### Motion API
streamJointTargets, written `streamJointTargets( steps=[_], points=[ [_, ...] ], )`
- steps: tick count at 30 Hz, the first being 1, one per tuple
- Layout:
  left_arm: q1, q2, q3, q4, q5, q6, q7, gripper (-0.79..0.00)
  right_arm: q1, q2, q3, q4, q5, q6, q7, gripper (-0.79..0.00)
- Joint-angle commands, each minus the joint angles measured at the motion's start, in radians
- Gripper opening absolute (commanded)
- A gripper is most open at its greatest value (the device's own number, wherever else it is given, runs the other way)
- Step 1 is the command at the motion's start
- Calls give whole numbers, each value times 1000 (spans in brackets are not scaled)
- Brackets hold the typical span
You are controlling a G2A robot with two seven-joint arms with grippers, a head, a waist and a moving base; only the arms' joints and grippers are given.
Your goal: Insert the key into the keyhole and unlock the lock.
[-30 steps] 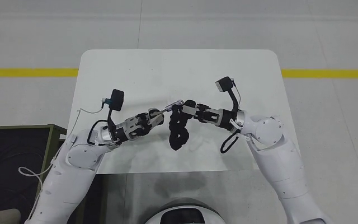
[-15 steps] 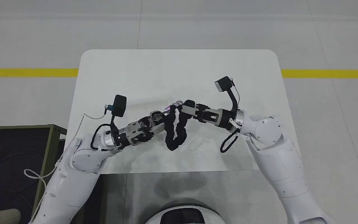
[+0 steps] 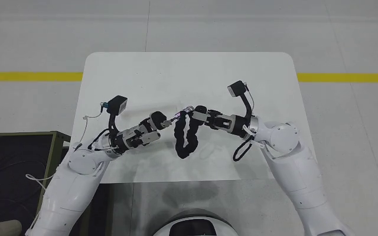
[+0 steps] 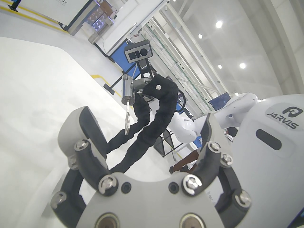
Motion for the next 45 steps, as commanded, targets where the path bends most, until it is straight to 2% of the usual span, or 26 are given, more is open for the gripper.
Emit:
streamJointTargets(
  steps=[1, 3, 6, 9, 13, 14, 15, 18, 21, 22, 23, 25, 26, 32, 36, 40, 45],
  points=[
    [-1, 1, -27, -4, 88, 4, 12, 0, -16, 0, 0, -11, -4, 4, -18, -785],
    [15, -6, -68, -46, 305, -21, 139, 0, -39, 0, 5, -30, 27, 17, -44, -785],
    [38, -22, -57, -51, 468, -59, 297, 0, -37, -1, 8, -20, 139, 40, -14, -785],
    [40, -32, -38, -44, 588, -83, 364, 0, -31, 2, 15, -11, 143, 40, -1, -785],
    [45, -40, -15, -40, 646, -101, 422, 0, -27, 3, 11, -9, 137, 46, 0, -785],
    [46, -42, -11, -39, 646, -100, 441, -34, -25, 4, 11, -10, 127, 46, 0, -785],
    [46, -44, -7, -37, 642, -103, 455, -182, -24, 4, 10, -12, 118, 47, -6, -785],
    [42, -46, -12, -40, 645, -110, 479, -413, -23, 5, 7, -18, 101, 51, -15, -785],
    [44, -47, -18, -43, 654, -116, 489, -483, -22, 6, 4, -20, 92, 54, -19, -785],
    [45, -47, -18, -43, 655, -115, 489, -529, -22, 6, 4, -20, 92, 55, -19, -785],
    [46, -48, -18, -43, 654, -112, 492, -603, -22, 7, 3, -21, 91, 56, -20, -785],
    [46, -48, -20, -45, 660, -112, 496, -702, -21, 7, 3, -20, 88, 56, -21, -785],
    [47, -49, -21, -45, 663, -112, 498, -785, -22, 8, 2, -20, 89, 57, -22, -785],
    [51, -52, -36, -58, 719, -103, 530, -785, -22, 10, 0, -18, 89, 55, -21, -785],
    [55, -55, -62, -94, 845, -119, 581, -785, -23, 11, 2, -19, 90, 52, -25, -785],
    [74, -64, -96, -162, 1107, -111, 701, -785, -24, 13, 6, -19, 95, 51, -25, -785],
    [123, -73, -104, -261, 1577, -15, 975, -785, -21, 15, 8, -17, 101, 50, -29, -785]
  ],
)
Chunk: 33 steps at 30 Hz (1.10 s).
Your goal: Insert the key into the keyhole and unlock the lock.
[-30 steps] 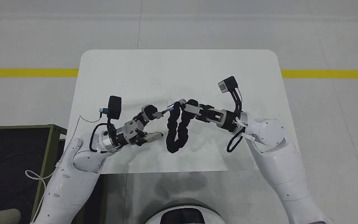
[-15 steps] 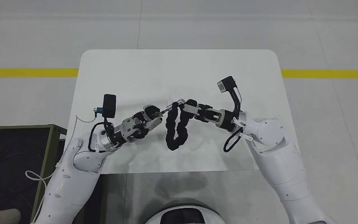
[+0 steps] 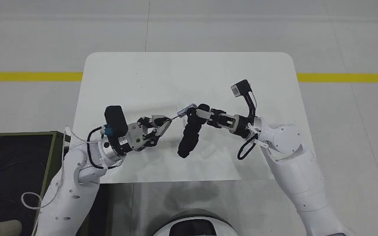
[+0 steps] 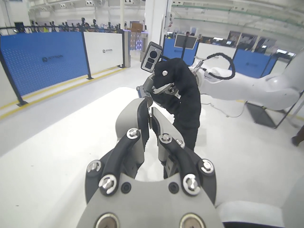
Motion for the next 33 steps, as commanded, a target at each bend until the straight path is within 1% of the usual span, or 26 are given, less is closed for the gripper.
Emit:
streamJointTargets(
  steps=[1, 2, 3, 4, 5, 7, 10, 11, 13, 14, 17, 18, 19, 22, 25, 27, 29, 33],
  points=[
    [25, -1, 10, -32, 274, 69, 148, -785, 2, 1, -1, 2, 5, -1, -2, -785],
    [31, 0, 13, -37, 339, 97, 190, -785, 3, 1, -1, 2, 5, -2, -1, -785],
    [44, 2, 23, -37, 466, 154, 270, -785, 4, 1, -2, 4, 5, -3, -2, -785],
    [52, 2, 30, -32, 516, 178, 308, -785, 5, 2, -3, 4, 5, -3, -2, -785],
    [64, 4, 41, -19, 596, 230, 371, -785, 5, 2, -3, 4, 6, -4, -2, -785],
    [74, 5, 52, -1, 675, 299, 430, -785, 5, 3, -5, 4, 7, -5, -3, -785],
    [78, 6, 59, 16, 752, 389, 477, -785, 6, 4, -6, 5, 11, -6, -3, -785],
    [81, 6, 61, 21, 790, 446, 490, -785, 5, 5, -7, 6, 12, -6, -4, -785],
    [85, 6, 68, 30, 816, 495, 514, -785, 5, 5, -9, 7, 12, -5, -5, -785],
    [86, 5, 68, 33, 848, 549, 521, -785, 5, 6, -11, 7, 11, -6, -5, -785],
    [95, 4, 81, 44, 881, 615, 541, -785, 6, 7, -15, 8, 12, -6, -5, -785],
    [97, 4, 85, 44, 881, 625, 544, -422, 6, 7, -16, 8, 12, -7, -5, -785],
    [98, 4, 88, 46, 882, 618, 543, 0, 6, 7, -16, 9, 11, -6, -6, -785],
    [98, 4, 88, 46, 882, 618, 543, 0, 7, 9, -7, 19, -2, -1, -33, -785],
    [98, 4, 88, 46, 882, 618, 543, 0, 2, 14, 34, 26, -64, 2, -125, -785],
    [98, 4, 88, 46, 882, 618, 543, 0, -11, 19, 75, 26, -96, -4, -184, -785],
    [98, 4, 88, 46, 882, 618, 543, 0, -29, 23, 122, 18, -84, -19, -222, -785],
    [98, 4, 88, 46, 882, 618, 543, 0, -55, 38, 241, -17, -77, -29, -255, -785]
  ],
)
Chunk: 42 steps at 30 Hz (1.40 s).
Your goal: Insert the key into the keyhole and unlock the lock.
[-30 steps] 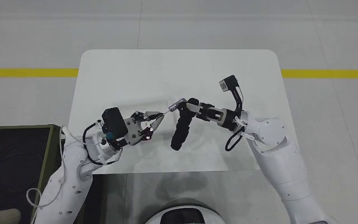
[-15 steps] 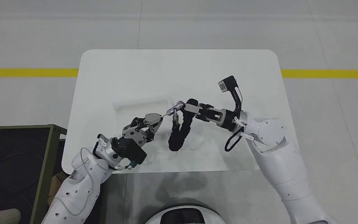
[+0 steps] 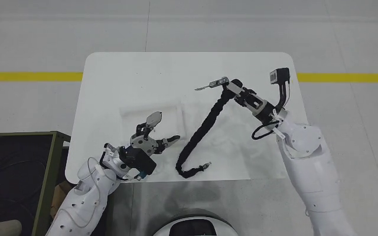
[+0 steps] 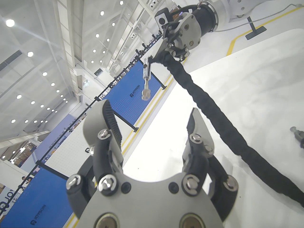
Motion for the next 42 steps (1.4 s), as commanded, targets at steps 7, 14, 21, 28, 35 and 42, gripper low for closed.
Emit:
streamJointTargets(
  steps=[7, 14, 21, 28, 35, 42],
  points=[
    [0, 0, 0, 0, 0, 0, 0, 0, -9, 25, 176, -128, -137, 46, -46, -785],
    [0, 0, 0, 0, 0, 0, 0, 0, -1, 23, 87, -111, -375, 95, -133, -785],
    [0, 0, 0, 0, 0, 0, 0, 0, 37, 11, -88, 14, -662, 156, -183, -785],
    [0, 0, 0, 0, 0, 0, 0, 0, 104, 2, -178, 109, -764, 242, -108, 0],
    [0, 0, 0, 0, 0, 0, 0, 0, 32, 9, -96, 19, -772, 172, -313, 0],
    [0, 0, 0, 0, 0, 0, 0, 0, -37, 10, -43, -21, -679, 81, -437, -23]
  ],
)
